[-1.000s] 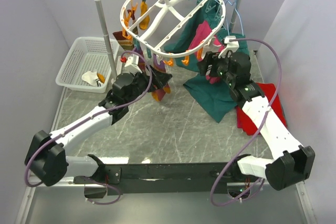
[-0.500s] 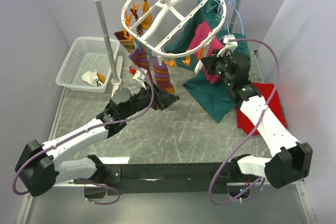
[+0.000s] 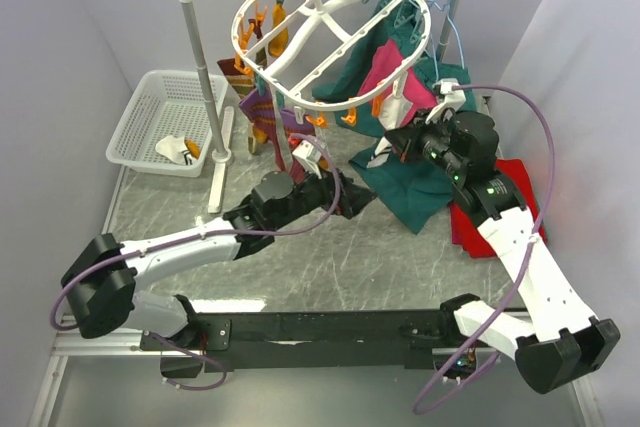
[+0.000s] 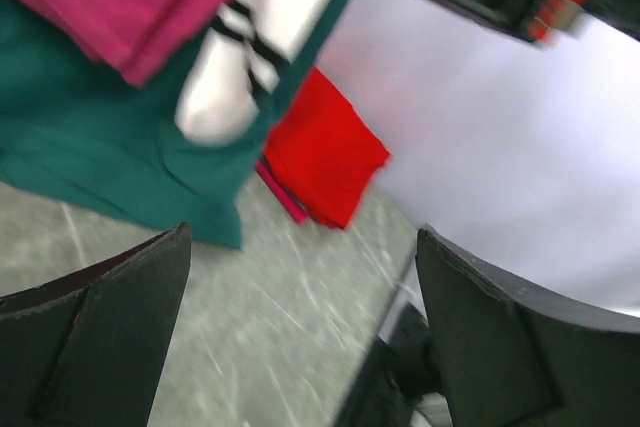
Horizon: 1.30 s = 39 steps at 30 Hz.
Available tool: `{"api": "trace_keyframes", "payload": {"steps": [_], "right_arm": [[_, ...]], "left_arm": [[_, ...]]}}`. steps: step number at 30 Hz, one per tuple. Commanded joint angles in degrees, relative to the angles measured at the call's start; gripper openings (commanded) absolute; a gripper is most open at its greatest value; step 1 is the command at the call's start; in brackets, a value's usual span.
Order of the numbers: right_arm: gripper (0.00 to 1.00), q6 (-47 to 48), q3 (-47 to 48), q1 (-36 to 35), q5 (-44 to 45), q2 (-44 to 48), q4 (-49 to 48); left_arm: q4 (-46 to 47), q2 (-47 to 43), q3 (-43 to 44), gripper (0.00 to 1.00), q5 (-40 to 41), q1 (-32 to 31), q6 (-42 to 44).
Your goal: Remove the socks clipped to the hanger
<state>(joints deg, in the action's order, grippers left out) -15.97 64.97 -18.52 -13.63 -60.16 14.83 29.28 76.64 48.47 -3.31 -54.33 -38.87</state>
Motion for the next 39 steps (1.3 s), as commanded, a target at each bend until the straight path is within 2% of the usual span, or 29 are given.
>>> {"api": "trace_keyframes", "payload": {"steps": [1,9,12,15,16,18,19,22,24,25,27,28,30,33,35,38,39], "right_arm": [[0.0,-1.96,2.88,-0.37,-5.51,2.32,6.26],[0.0,-3.02,1.56,-0.37,-8.96,4.88,7.23],[0.0,-3.81,1.3,-0.37,-10.44,5.32,6.44],[0.0,-4.51,1.47,-0.37,-11.68,5.23,6.18],[0.0,-4.6,1.39,-0.46,-11.95,5.14,6.09],[0.0,-4.6,1.12,-0.37,-12.3,5.14,6.0],[0.02,-4.51,1.21,-0.37,-12.39,5.14,6.17],[0.2,-3.55,2.43,-0.37,-12.13,4.97,7.31],[0.29,-2.93,3.49,-0.37,-11.77,4.88,7.84],[0.4,-2.67,4.63,-0.37,-11.16,4.7,8.28],[0.44,-2.32,6.21,-0.37,-10.11,4.35,8.72],[0.53,-2.23,8.05,-0.29,-9.15,3.57,9.94],[0.54,-1.53,10.52,0.85,-8.08,2.25,11.53],[0.62,-0.73,13.51,2.17,-12.81,0.75,11.1],[0.73,-1.08,13.43,3.14,-15.01,1.01,8.21],[0.74,-3.1,12.38,8.13,-22.03,0.57,3.73],[0.74,-5.63,11.68,12.68,-27.89,0.22,1.97]], "left_arm": [[2.11,3.76,6.19,0.99,8.66,-1.4,8.11],[1.4,8.96,11.82,0.98,9.73,-1.84,11.27],[-0.79,10.63,14.02,0.93,9.64,-1.84,12.07],[-2.55,11.25,15.34,0.69,11.22,-1.84,11.63],[-2.47,11.25,15.34,0.53,11.05,-1.84,11.54],[-2.03,10.9,15.17,0.36,9.47,-1.75,11.71],[-2.47,10.81,15.17,0.21,9.2,-1.84,11.71],[-5.19,10.72,15.69,0.01,8.94,-1.75,11.28],[-5.63,10.11,15.17,0.01,7.62,-1.75,10.49],[-5.29,9.85,14.9,0.01,7.18,-1.75,10.14],[-4.85,8.88,13.76,0.01,4.73,-1.75,8.82],[-4.58,8.62,13.41,0.01,3.93,-1.75,8.29],[-4.49,7.48,12.62,0.01,2.88,-1.75,7.06],[-4.49,6.33,11.74,0.01,0.77,-1.75,6.0],[-4.67,5.89,11.48,0.01,-0.38,-1.66,5.3],[-4.32,5.1,11.12,0.01,-1.61,-1.49,4.6],[-4.49,4.84,11.12,0.01,-1.78,-1.4,4.42]]}}
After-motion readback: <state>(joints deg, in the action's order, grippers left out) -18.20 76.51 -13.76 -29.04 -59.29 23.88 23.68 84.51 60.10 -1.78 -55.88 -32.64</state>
